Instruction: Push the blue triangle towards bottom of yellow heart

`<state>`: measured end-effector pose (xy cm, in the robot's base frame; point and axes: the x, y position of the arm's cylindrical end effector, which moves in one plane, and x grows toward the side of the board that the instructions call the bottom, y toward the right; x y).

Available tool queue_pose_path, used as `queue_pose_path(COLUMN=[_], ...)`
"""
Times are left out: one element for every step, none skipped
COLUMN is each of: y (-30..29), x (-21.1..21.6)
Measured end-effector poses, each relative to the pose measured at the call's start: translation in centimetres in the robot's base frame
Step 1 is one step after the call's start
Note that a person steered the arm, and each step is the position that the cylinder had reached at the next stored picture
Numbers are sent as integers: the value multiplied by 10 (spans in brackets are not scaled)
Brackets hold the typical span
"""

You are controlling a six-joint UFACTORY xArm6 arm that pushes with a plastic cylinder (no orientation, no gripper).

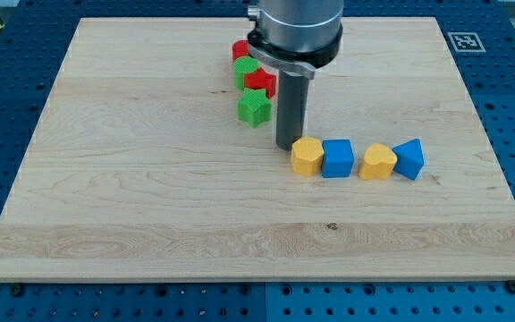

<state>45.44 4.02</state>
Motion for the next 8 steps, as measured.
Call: queue_pose_path(y=[2,20,79,133,179,189,191,194], x=[-15,-30,-23,-20,-14,11,35,39])
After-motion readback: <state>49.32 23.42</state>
